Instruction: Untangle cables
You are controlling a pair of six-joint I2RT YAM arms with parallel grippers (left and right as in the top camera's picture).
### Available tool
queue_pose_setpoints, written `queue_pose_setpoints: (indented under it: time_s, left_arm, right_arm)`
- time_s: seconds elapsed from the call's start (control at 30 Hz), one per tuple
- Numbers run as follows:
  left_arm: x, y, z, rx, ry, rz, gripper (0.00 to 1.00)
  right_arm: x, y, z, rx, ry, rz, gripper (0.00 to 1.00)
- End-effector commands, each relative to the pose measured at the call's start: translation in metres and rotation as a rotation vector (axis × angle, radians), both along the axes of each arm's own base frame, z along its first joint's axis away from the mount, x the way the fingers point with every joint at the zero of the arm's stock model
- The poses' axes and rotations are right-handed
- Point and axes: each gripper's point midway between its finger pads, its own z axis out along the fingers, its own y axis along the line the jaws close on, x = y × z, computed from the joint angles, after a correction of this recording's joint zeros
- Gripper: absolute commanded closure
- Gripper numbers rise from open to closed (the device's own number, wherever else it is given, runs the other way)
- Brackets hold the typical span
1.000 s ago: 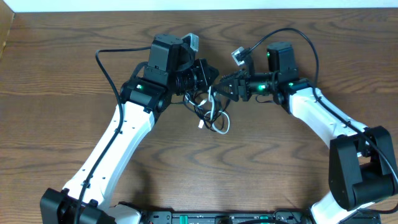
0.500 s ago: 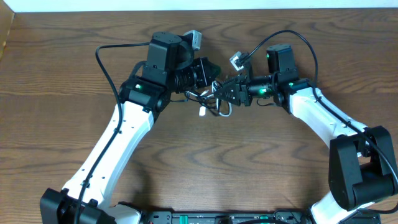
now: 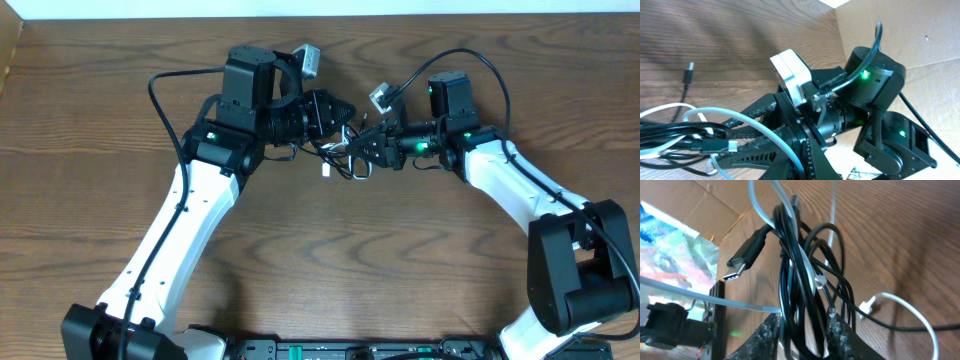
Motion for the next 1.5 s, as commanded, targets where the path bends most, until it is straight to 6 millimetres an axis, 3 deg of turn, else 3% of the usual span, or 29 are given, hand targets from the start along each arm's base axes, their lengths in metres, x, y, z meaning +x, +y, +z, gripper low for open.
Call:
queue_pose_setpoints:
  time_s: [0.0,0.2,0.53,0.8,1.0,1.17,1.47]
  left_arm:
    - [-0.004,-0.003,0.013,-0.032,-0.033,-0.047,0.93]
    - [0.001,0.003,0.015,-0.04,-0.038,-0.03,0.92]
    - [0.024,0.028,0.066,-0.236,-0.109,-0.001,0.93]
    - [0.034,0.055,0.083,-0.272,-0.142,0.055,0.93]
    - [0.034,0.067,0.103,-0.277,-0.205,0.077,0.93]
    - [0.03,0.071,0.118,-0.282,-0.262,0.082,0.92]
    - [0.024,0.072,0.127,-0.284,-0.288,0.084,0.93]
  right_arm:
    - [-0.003,0.003,-0.003,0.014,0.004,0.023,0.8]
    - [-0.002,0.002,-0.004,0.007,0.003,0.016,0.99]
    - [0.005,-0.006,-0.025,-0.081,0.038,-0.052,0.99]
    - [0.008,-0.008,-0.04,-0.11,0.063,-0.069,0.99]
    - [0.016,-0.014,-0.064,-0.174,0.127,-0.141,0.99]
    - [0.028,-0.027,-0.088,-0.248,0.221,-0.267,0.99]
    - [0.045,-0.07,-0.117,-0.384,0.386,-0.559,0.99]
